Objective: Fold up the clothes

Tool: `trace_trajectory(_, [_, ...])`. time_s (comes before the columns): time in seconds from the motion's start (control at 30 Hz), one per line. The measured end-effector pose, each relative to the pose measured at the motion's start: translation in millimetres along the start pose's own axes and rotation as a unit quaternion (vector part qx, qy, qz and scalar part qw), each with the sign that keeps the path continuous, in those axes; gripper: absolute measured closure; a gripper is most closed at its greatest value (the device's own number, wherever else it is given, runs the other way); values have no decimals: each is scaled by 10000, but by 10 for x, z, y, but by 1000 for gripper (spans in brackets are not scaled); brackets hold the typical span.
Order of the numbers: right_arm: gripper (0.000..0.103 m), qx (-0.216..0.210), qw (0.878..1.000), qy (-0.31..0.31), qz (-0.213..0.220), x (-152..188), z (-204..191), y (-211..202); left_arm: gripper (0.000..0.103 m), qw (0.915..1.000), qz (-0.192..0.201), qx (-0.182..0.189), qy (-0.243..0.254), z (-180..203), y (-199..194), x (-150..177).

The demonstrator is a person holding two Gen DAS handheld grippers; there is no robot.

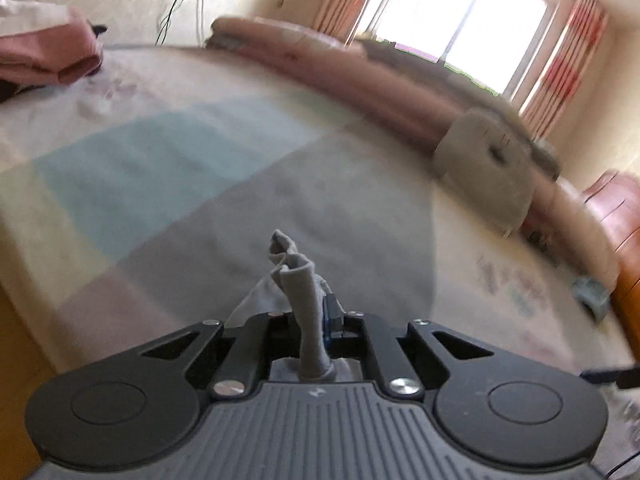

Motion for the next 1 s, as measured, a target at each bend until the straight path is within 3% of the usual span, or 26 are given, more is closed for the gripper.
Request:
trace_trajectory(0.1, [2, 278, 9987, -338, -273, -22, 70, 104, 97, 9999, -85, -94, 98, 10, 35, 51])
trace_trajectory(0.2, [11, 425, 9959, -590, -542, -37, 115, 167, 97, 9989, -299, -312, 191, 11, 124, 118])
trace_trajectory(0.37, [43, 533, 9831, -1243, -1231, -17, 103, 277, 97, 9988, -297, -308, 227, 3, 117, 170])
trace_trajectory(0.6, [48, 355, 9734, -1417, -1767, 42, 291, 411, 97, 9989, -291, -301, 217, -2, 122, 188])
trace_trajectory(0.63, [45, 316, 9732, -1424, -1780, 58, 314, 423, 97, 9989, -289, -302, 213, -4, 124, 188])
trace_trajectory(0.7, [31, 121, 9764, -1309, -1712, 79, 298, 440, 97, 9989, -284, -310, 220, -2, 128, 190])
trace_trajectory(0.77, [1, -93, 9794, -1155, -1653, 105, 265, 463, 96, 9989, -283, -319, 217, 1, 133, 190])
trace_trajectory(1.0, [0, -205, 9871, -851, -1341, 129, 261, 463, 96, 9989, -294, -321, 155, -1, 139, 189])
Point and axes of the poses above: each gripper's, at about its wrist camera, not at the fingertips, and y roughly the way its jaws point, z to its right, x to its underside, the point moved 5 cm from there along y, roughly the way its jaws point, and after that the axes turned 9 degrees about -y, right-handed, at the moved point
